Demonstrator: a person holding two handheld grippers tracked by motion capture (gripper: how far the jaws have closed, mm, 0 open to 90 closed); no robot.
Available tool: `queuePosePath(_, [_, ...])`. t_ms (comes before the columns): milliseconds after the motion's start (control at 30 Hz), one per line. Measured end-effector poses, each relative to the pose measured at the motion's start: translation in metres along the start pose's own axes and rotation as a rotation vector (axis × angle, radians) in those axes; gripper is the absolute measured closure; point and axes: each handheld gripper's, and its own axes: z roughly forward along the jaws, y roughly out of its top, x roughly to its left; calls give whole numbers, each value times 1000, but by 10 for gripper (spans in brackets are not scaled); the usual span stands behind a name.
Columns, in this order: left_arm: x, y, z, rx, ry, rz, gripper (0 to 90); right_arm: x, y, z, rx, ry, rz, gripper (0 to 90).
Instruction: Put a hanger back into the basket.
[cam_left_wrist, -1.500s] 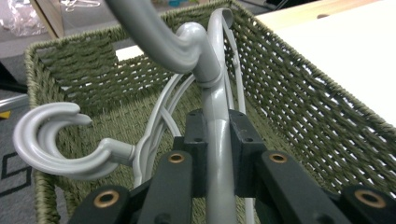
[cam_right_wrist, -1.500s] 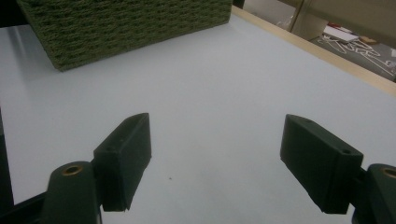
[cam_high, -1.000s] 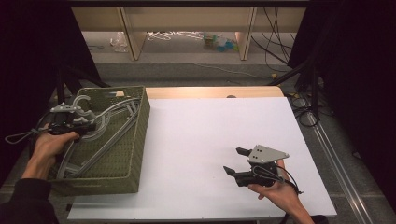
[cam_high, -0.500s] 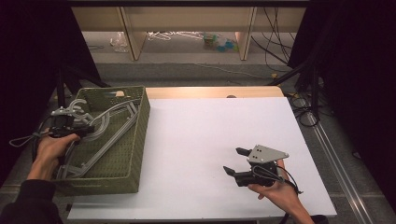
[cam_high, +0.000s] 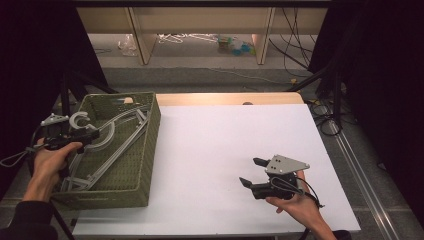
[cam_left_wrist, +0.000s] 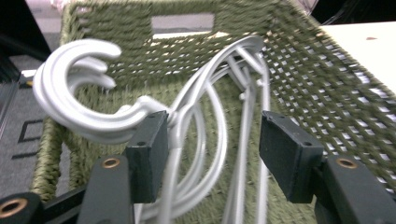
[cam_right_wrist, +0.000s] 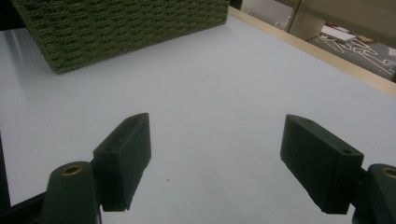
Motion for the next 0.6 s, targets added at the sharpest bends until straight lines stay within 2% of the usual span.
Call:
queuePosePath(67, [-5, 1, -5, -13, -8, 15, 402, 0, -1, 1, -6, -2, -2, 254])
queuePosePath(133, [-12, 3, -11, -40, -32, 13, 374, 0, 0, 0, 2, 0, 4, 253])
queuePosePath(267, [-18, 3, -15, -44, -42, 30, 354, 0, -1, 0, 1, -2, -1, 252])
queuePosePath(600, [-21, 3, -32, -57, -59, 69, 341, 0, 0, 0, 1, -3, 3, 250])
